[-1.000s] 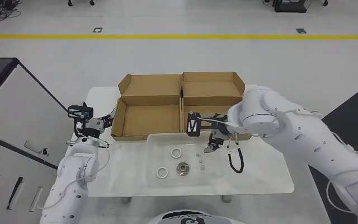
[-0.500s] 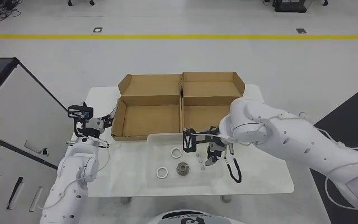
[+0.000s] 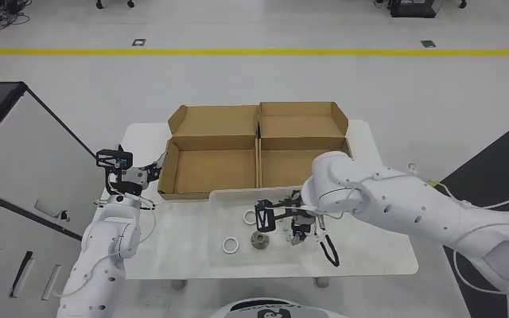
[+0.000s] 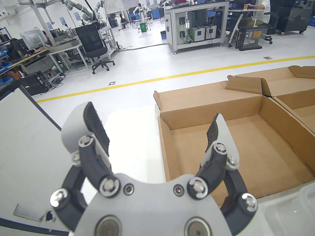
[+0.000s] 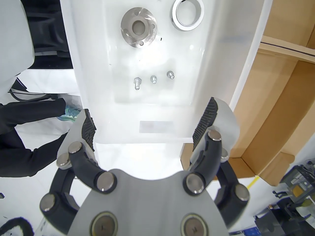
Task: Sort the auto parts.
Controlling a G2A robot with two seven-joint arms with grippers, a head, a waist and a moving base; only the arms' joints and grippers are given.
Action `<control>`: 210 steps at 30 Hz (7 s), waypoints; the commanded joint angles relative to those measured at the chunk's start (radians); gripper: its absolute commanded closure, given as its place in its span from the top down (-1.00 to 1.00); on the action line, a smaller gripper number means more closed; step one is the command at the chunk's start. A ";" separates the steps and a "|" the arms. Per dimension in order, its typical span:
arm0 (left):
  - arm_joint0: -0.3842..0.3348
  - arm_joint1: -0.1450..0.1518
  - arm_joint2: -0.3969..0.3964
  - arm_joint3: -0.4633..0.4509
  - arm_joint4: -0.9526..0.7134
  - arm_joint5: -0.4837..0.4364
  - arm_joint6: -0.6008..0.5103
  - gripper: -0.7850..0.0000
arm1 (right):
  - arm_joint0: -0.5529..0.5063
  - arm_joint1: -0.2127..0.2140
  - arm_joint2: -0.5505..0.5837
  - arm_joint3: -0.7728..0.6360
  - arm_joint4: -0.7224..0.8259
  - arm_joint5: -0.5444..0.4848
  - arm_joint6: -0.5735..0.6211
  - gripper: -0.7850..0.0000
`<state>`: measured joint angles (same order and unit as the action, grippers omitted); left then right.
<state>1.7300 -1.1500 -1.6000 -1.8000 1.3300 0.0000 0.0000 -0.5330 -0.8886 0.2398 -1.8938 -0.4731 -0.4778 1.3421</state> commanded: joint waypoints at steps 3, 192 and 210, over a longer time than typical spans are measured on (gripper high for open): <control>0.000 0.000 0.000 0.000 0.000 0.000 0.000 1.00 | -0.002 -0.014 -0.010 0.011 -0.024 -0.001 -0.003 1.00; 0.000 0.000 0.000 0.000 0.000 0.000 0.000 1.00 | -0.177 0.050 0.494 0.149 1.655 -0.432 -0.432 -1.00; 0.000 0.000 0.000 0.000 0.000 0.000 0.000 1.00 | -0.240 0.017 0.530 0.028 1.795 -0.480 -0.480 -1.00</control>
<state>1.7300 -1.1500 -1.6000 -1.8000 1.3300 0.0000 0.0000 -0.7672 -0.8649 0.7633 -1.8494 1.2814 -0.9573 0.8636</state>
